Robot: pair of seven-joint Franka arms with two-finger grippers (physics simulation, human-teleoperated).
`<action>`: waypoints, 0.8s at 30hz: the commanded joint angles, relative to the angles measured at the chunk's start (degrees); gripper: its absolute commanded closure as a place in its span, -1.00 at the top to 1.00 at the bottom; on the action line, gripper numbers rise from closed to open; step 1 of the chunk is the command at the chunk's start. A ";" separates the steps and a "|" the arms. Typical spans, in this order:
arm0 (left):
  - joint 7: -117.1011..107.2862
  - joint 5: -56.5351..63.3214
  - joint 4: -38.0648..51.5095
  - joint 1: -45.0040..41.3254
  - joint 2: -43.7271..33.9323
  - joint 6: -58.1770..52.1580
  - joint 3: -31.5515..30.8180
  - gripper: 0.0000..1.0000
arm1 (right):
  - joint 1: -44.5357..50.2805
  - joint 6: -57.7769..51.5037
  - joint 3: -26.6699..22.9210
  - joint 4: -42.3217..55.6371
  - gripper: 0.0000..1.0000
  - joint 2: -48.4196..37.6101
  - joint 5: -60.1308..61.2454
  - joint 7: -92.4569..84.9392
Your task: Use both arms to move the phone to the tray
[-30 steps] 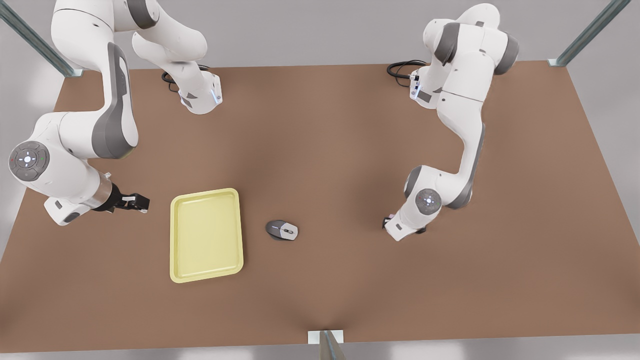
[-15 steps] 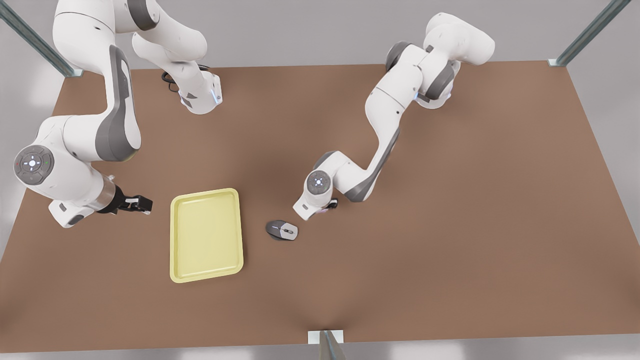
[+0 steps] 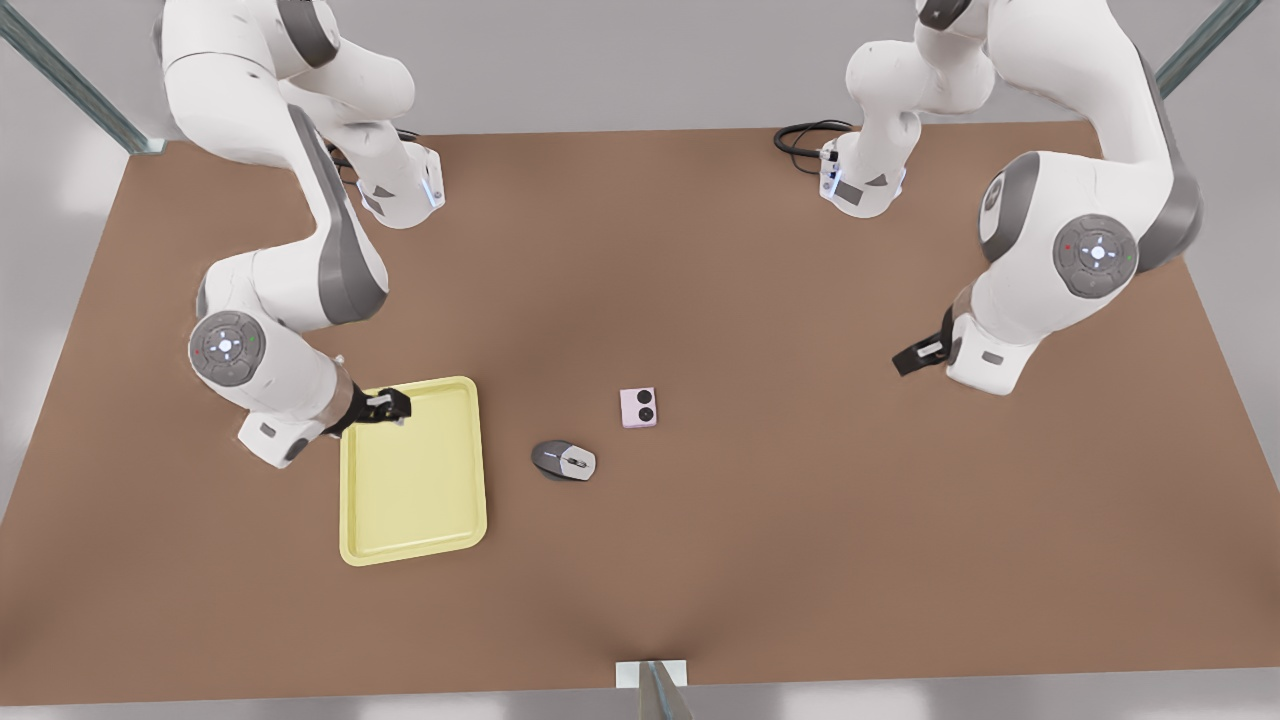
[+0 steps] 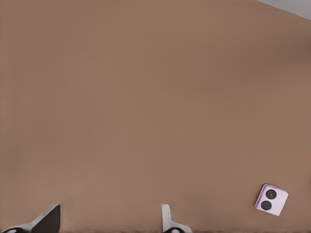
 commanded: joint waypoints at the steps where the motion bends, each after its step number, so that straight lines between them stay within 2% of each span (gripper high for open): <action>1: 28.94 0.32 -0.89 -0.10 -1.32 -7.33 -0.27 1.00 | 3.44 2.42 0.40 1.31 1.00 2.33 -1.68 11.78; 4: 28.33 -2.84 3.15 -1.15 -0.79 -10.05 -3.18 1.00 | 13.37 4.79 0.40 8.26 1.00 11.66 -5.81 28.49; 9: 28.94 -5.05 3.06 -1.06 2.11 -9.61 -2.30 1.00 | 23.05 14.98 0.14 15.12 1.00 25.02 -7.92 46.69; 15: 28.94 -5.05 3.06 -1.06 3.43 -9.61 -2.30 1.00 | 26.30 20.26 0.49 18.11 1.00 29.85 -7.13 54.86; 24: 29.12 -5.14 3.06 -1.06 3.60 -9.35 -2.30 1.00 | 28.23 22.81 0.31 16.79 1.00 33.19 -7.22 55.30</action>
